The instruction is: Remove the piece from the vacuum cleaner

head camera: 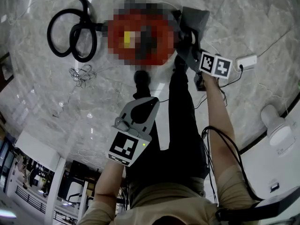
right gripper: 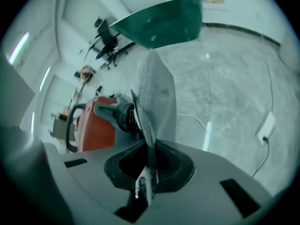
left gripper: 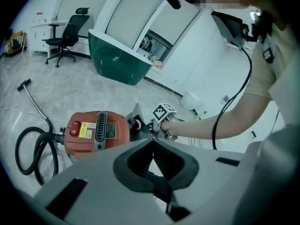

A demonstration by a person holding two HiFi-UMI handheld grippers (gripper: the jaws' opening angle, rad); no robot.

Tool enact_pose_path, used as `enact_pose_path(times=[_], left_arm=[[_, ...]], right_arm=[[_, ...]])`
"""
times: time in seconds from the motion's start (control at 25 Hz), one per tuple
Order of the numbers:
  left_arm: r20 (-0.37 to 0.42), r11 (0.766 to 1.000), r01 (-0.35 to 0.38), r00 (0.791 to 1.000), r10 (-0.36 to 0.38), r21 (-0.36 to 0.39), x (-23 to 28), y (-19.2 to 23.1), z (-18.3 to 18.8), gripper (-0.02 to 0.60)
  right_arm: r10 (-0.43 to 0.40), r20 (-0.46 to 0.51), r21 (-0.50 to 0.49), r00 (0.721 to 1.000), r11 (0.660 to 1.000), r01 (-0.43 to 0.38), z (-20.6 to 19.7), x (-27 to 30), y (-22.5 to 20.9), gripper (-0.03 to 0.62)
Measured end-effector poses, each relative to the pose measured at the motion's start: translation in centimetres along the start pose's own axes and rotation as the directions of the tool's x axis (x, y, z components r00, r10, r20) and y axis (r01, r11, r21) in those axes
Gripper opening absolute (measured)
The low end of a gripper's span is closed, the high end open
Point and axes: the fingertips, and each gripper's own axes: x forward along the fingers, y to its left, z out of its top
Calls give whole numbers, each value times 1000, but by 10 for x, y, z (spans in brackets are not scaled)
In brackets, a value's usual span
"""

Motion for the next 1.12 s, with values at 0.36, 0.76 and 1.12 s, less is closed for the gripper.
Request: enact_pose_path(times=[0.36, 0.76, 1.12], left_arm=[[-11, 1000, 18, 1000, -18, 11, 7, -10, -3, 0], [-27, 1000, 7, 1000, -6, 27, 6, -6, -9, 0], [-38, 994, -9, 999, 13, 107, 3, -6, -5, 0]], right_arm=[[208, 134, 660, 969, 710, -244, -1, 3, -2, 29], [-185, 5, -452, 983, 876, 168, -5, 3, -4, 21], [-231, 152, -440, 961, 855, 275, -2, 3, -14, 20]])
